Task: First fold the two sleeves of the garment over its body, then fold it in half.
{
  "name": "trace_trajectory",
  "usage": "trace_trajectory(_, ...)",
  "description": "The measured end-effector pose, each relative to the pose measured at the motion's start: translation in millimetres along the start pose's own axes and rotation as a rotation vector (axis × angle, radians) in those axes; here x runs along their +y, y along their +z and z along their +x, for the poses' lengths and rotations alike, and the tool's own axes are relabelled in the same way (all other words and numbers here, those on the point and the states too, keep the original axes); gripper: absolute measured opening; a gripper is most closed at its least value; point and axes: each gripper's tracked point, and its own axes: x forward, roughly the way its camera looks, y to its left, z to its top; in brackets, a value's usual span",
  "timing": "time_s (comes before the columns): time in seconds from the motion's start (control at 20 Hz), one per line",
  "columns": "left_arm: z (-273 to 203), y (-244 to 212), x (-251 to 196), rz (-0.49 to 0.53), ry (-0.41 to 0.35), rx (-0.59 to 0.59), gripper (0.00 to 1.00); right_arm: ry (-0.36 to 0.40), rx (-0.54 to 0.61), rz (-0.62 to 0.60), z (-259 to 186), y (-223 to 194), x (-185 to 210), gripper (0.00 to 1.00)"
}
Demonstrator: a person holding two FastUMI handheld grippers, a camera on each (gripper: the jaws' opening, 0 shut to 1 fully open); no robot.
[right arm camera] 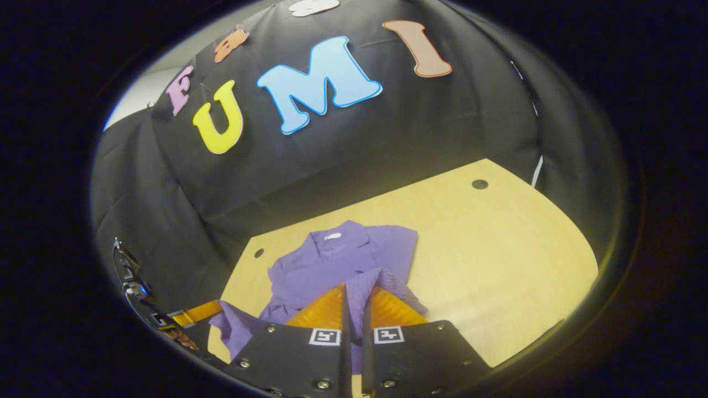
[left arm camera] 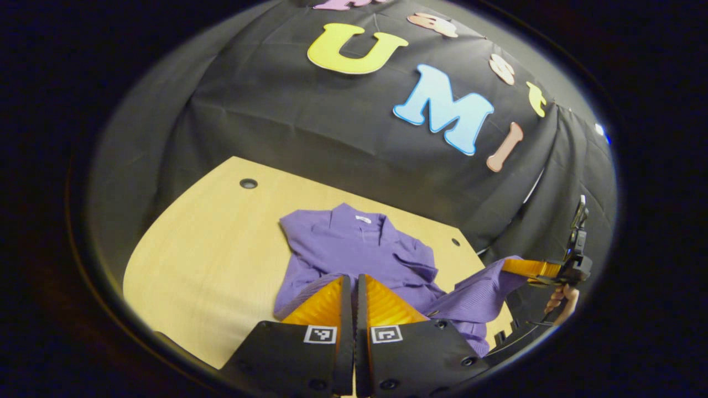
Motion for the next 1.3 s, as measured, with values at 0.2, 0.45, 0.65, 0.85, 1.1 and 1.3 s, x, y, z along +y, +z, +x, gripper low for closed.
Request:
trace_trajectory(0.2, 39.4, 35.7, -1.0, -0.017, 0.012, -0.028, 0.08, 0.032, 0.014, 0.008, 35.6, 24.3, -1.9, 0.07)
trace_trajectory(0.45, 93.4, 72.9, 3.2, -0.045, 0.029, -0.048, 0.08, 0.054, 0.019, 0.035, 84.4, 58.7, -14.0, 0.07)
trace_trajectory(0.65, 136.9, 100.3, 11.8, -0.05, 0.053, -0.078, 0.08, 0.067, 0.025, 0.056, 126.6, 82.0, -23.0, 0.07)
trace_trajectory(0.85, 177.8, 118.2, 23.4, -0.035, 0.08, -0.109, 0.08, 0.058, 0.026, 0.056, 167.5, 99.5, -35.7, 0.07)
trace_trajectory(1.1, 218.7, 121.3, 47.9, -0.024, 0.153, -0.114, 0.08, 0.024, 0.037, 0.024, 216.6, 106.4, -54.4, 0.07)
trace_trajectory(1.3, 241.2, 131.2, 73.6, 0.013, 0.24, -0.17, 0.08, -0.009, 0.034, -0.022, 251.3, 103.7, -63.4, 0.07)
